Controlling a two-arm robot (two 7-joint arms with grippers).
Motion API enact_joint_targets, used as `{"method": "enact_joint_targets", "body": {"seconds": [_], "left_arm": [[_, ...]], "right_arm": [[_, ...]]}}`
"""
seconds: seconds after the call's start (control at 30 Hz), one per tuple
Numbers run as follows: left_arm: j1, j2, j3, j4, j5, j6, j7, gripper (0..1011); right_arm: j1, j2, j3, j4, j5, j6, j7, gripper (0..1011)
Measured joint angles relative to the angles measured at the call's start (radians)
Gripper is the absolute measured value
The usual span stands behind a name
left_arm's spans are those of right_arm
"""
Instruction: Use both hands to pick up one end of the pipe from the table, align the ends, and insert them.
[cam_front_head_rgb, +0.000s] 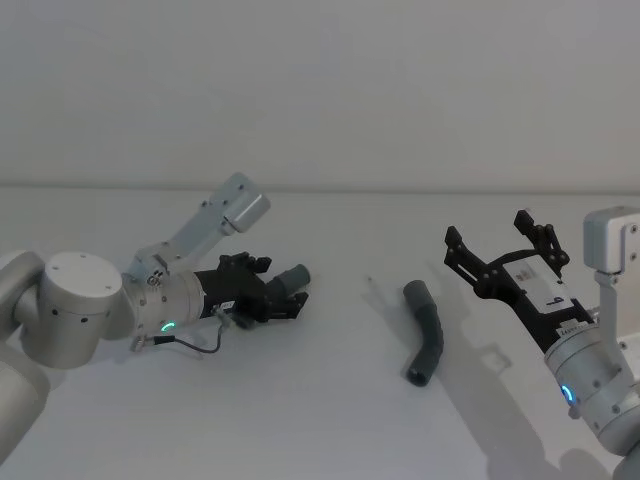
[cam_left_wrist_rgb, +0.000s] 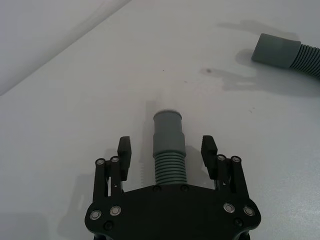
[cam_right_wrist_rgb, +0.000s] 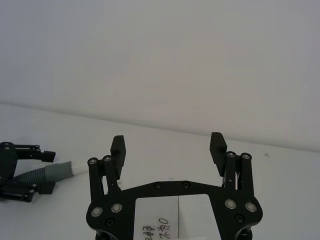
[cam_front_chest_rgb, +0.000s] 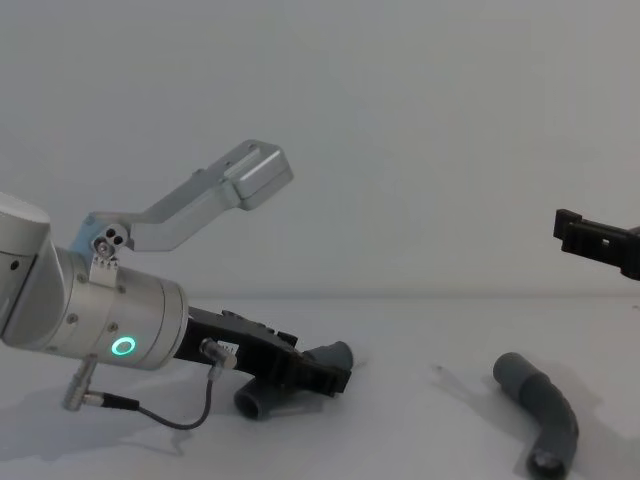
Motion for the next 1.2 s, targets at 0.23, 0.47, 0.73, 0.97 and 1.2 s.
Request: {"method": "enact_joint_targets", "body": {"seconds": [0.23,0.47,0.73,0.97,1.2], "left_arm": [[0.000,-0.001,0.001,0.001,-0.002,0.006,-0.001,695],[-0.001,-0.002,0.001,0.002,-0.003,0.009,-0.001,452],[-0.002,-0.002,0.002,0.002,-0.004,0.011,-0.001,347],[-0.002,-0.003,0.002,0.002,-0.005,0.012,-0.001,347],[-0.002,-0.003,0.001,0.002,-0.005,0.012,-0.001,347]], "right_arm": [[0.000,0.000,0.000,0.000,0.000,0.000,0.000,1001],[0.000,0.000,0.000,0.000,0.000,0.000,0.000,1001],[0.000,0.000,0.000,0.000,0.000,0.001,0.000,1002],[-0.002,0.002,-0.001,-0.015,0.003,0.039,0.007,1001],[-0.007,0.012,-0.007,-0.044,0.016,0.122,0.021,1001]]}}
